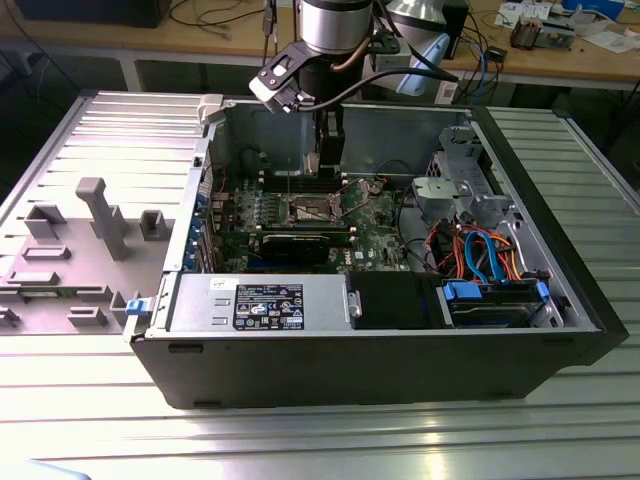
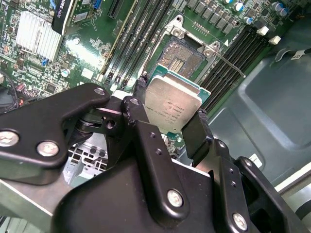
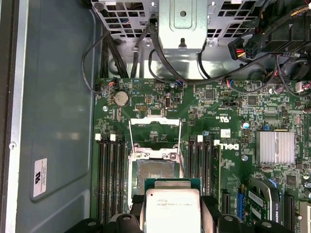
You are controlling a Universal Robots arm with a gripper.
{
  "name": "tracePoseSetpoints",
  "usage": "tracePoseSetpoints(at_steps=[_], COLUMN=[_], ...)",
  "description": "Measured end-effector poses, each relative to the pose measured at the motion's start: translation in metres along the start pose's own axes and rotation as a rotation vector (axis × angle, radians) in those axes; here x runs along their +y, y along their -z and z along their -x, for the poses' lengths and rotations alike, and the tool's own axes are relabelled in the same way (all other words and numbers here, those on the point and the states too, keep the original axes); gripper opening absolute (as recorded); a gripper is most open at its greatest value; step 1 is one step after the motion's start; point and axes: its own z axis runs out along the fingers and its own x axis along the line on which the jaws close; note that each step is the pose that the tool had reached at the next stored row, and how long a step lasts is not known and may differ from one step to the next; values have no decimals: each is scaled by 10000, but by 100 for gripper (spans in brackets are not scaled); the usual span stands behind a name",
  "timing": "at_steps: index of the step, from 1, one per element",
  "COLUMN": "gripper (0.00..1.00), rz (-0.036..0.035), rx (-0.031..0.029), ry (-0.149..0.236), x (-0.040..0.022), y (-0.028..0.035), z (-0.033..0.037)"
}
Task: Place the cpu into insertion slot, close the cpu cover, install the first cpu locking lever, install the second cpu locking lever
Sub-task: 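Place the cpu into insertion slot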
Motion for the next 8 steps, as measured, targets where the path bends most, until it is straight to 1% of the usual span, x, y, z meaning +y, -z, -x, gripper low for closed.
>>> tracePoseSetpoints(at_steps=[5, 8], gripper=[55, 55], rz=[3, 6], rx=[5, -4], ry=[-12, -222], x=[0, -1], y=[-11, -34], z=[0, -1])
